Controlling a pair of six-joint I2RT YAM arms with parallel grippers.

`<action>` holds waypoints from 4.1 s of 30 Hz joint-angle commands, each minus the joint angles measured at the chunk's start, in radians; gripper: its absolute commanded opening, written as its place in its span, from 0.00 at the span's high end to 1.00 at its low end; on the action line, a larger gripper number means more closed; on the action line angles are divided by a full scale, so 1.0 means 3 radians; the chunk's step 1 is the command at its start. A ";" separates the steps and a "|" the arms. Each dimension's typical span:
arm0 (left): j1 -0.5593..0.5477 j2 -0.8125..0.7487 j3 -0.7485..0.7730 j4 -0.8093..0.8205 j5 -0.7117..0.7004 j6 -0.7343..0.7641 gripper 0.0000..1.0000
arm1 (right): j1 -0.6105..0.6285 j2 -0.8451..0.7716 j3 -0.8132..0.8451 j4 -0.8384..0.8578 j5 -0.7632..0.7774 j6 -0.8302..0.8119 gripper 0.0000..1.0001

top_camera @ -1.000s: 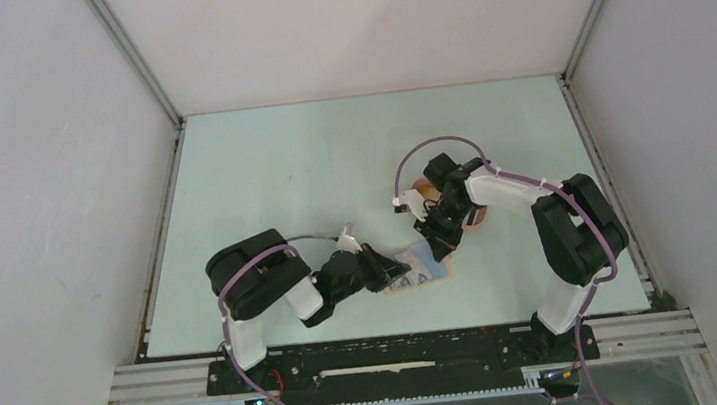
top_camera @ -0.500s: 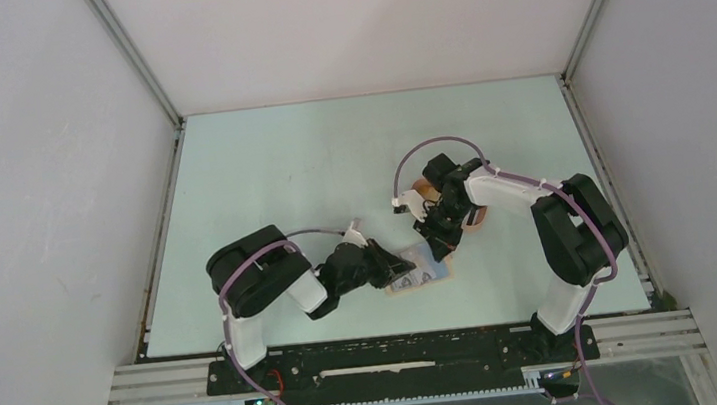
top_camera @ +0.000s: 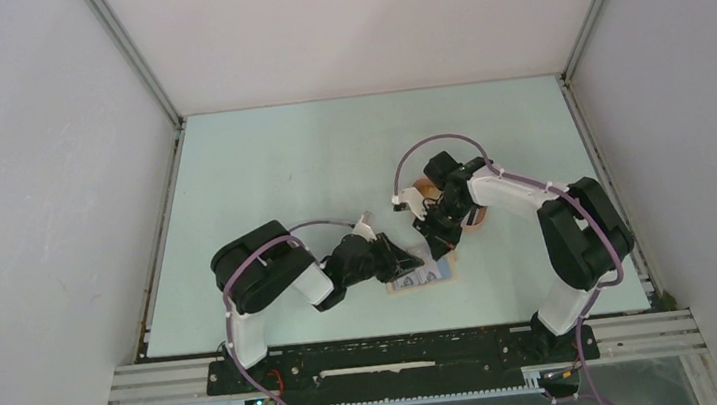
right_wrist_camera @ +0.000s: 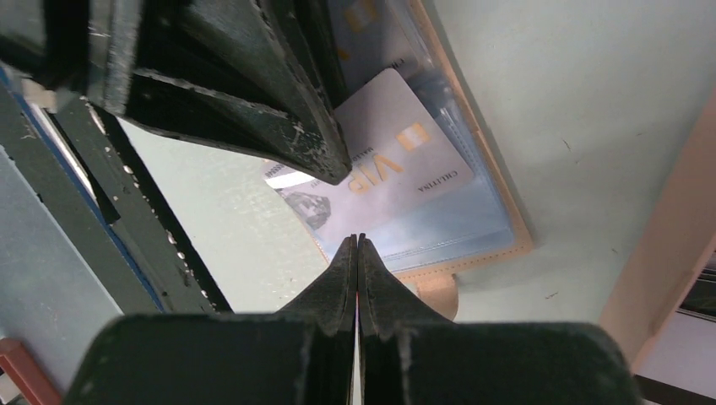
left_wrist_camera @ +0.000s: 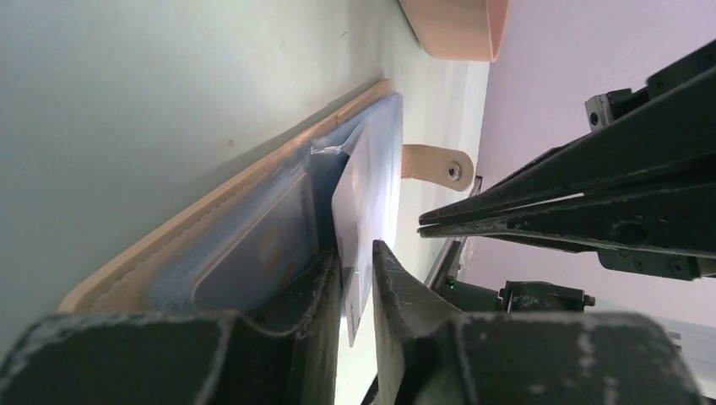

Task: Put the credit cards into the card holder
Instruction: Insert the credit card into the card holder.

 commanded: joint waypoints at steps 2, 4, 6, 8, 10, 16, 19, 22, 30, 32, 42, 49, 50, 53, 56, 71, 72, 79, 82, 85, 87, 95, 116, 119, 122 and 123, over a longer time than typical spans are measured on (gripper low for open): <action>0.0051 0.0052 0.0085 -0.0186 0.0073 0.0231 0.68 | 0.0010 -0.0378 0.0045 0.0037 -0.0229 -0.0131 0.99; 0.0067 0.0031 0.0085 -0.0191 0.0081 0.0249 0.66 | 0.0009 -0.0492 0.0020 0.0037 -0.0292 -0.0220 0.99; 0.0079 0.0023 0.0073 -0.0187 0.0095 0.0265 0.65 | 0.0017 -0.0654 -0.0055 0.0058 -0.0384 -0.0376 0.99; 0.0091 0.0029 0.0072 -0.0165 0.0118 0.0269 0.65 | 0.0036 -0.0889 -0.0180 0.0111 -0.0509 -0.0590 0.98; 0.0099 0.0054 0.0076 -0.0135 0.0139 0.0264 0.64 | 0.0080 -0.1180 -0.0358 0.0176 -0.0649 -0.0920 0.98; 0.0115 0.0123 0.0111 -0.0048 0.0198 0.0245 0.61 | 0.0549 -0.2054 -0.1202 0.0690 -0.0529 -0.1985 0.80; 0.0119 0.0152 0.0121 -0.0025 0.0223 0.0244 0.61 | 0.0999 -0.2253 -0.1463 0.1204 -0.0083 -0.2084 0.77; 0.0127 0.0187 0.0116 0.0026 0.0243 0.0235 0.61 | 0.1397 -0.2116 -0.1520 0.1573 0.0453 -0.2067 0.83; 0.0130 0.0247 0.0098 0.0124 0.0267 0.0214 0.60 | 0.1817 -0.1451 -0.1521 0.2188 0.1367 -0.1956 0.95; 0.0130 0.0266 0.0103 0.0145 0.0275 0.0203 0.60 | 0.1838 -0.1369 -0.1521 0.2240 0.1454 -0.1972 0.95; 0.0132 0.0321 0.0138 0.0183 0.0311 0.0200 0.60 | 0.1856 -0.1152 -0.1607 0.2197 0.1623 -0.2135 0.96; 0.0138 0.0330 0.0146 0.0183 0.0321 0.0205 0.59 | 0.1842 -0.1065 -0.1633 0.2136 0.1700 -0.2183 0.96; 0.0139 0.0331 0.0142 0.0183 0.0320 0.0207 0.59 | 0.1838 -0.1067 -0.1633 0.2114 0.1711 -0.2179 0.96; 0.0150 0.0326 0.0135 0.0183 0.0327 0.0221 0.59 | 0.1804 -0.1119 -0.1633 0.2045 0.1714 -0.2142 0.96; 0.0163 0.0312 0.0112 0.0183 0.0327 0.0228 0.59 | 0.1742 -0.1208 -0.1636 0.1955 0.1671 -0.2104 0.96; 0.0230 0.0110 0.0013 0.0100 0.0297 0.0337 0.59 | 0.1465 -0.1437 -0.1729 0.1737 0.1671 -0.2047 0.97; 0.0237 0.0072 -0.0005 0.0085 0.0286 0.0354 0.59 | 0.1440 -0.1459 -0.1739 0.1724 0.1661 -0.2050 0.97; 0.0255 -0.0256 -0.0081 -0.0118 0.0203 0.0552 0.59 | 0.1303 -0.1738 -0.1746 0.1590 0.1408 -0.1956 0.96; 0.0258 -0.0405 -0.0088 -0.0254 0.0160 0.0643 0.59 | 0.1266 -0.1890 -0.1745 0.1553 0.1224 -0.1908 0.94; 0.0257 -0.0568 -0.0153 -0.0323 0.0087 0.0750 0.59 | 0.1206 -0.1994 -0.1725 0.1534 0.1104 -0.1839 0.93; 0.0258 -0.0738 -0.0226 -0.0324 0.0022 0.0856 0.59 | 0.1101 -0.2042 -0.1670 0.1503 0.0966 -0.1756 0.93; 0.0261 -0.1672 -0.0643 -0.0648 -0.0568 0.1715 0.60 | 0.0802 -0.1908 -0.1414 0.1540 0.0584 -0.1458 0.85; 0.0261 -0.4246 -0.1668 -0.1416 -0.1945 0.2578 0.20 | 0.0842 -0.0541 -0.0677 0.1282 0.0527 -0.1107 0.92; 0.0262 -0.4267 -0.1671 -0.1418 -0.1967 0.2463 0.03 | 0.0853 -0.0481 -0.0677 0.1271 0.0555 -0.1114 0.92; 0.0262 -0.4184 -0.1762 -0.1394 -0.1885 0.2415 0.00 | 0.0847 -0.0445 -0.0677 0.1244 0.0615 -0.1124 0.92; 0.0260 -0.4148 -0.1752 -0.1393 -0.1852 0.2395 0.00 | 0.0834 -0.0439 -0.0677 0.1231 0.0627 -0.1125 0.93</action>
